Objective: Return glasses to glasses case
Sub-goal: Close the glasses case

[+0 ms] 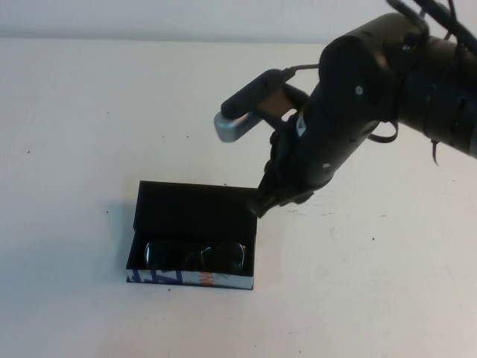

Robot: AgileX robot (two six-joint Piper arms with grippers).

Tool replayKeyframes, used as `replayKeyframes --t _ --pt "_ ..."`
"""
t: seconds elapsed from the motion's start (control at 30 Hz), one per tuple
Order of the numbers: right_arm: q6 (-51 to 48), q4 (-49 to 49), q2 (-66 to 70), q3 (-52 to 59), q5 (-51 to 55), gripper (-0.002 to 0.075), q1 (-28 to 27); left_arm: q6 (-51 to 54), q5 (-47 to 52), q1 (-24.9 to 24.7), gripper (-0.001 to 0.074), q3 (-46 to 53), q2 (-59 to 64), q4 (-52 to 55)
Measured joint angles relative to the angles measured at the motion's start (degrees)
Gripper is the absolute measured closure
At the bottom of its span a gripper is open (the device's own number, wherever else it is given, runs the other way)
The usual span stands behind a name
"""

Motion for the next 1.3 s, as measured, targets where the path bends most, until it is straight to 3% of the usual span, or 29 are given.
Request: replayKeyframes --t 0.3,0.57,0.87,1.03,1.3 --pt "-0.9 4.8 -0.2 0.2 -3.9 0.0737 -7.9 0.0 0.0 0.0 0.0738 0.0 0.0 0.0" --pt "-3.7 9.1 -0.2 0.3 -4.3 0.0737 -8.5 0.5 -4.3 0.0 0.0738 0.0 0.0 0.7" --pt "-3.8 10.0 0.6 0.3 -5.5 0.0737 -8.5 -13.3 -17.1 0.0 0.0738 0.0 0.0 -13.0" --pt "-3.8 12.4 2.7 -0.2 -6.3 0.0737 -9.2 -16.0 -8.5 0.0 0.0738 -4.1 3.9 -19.3" --pt "-3.8 15.7 7.1 -4.9 -2.9 0.0737 -10.3 -8.1 8.2 -4.1 0.0738 -17.1 29.9 -22.9"
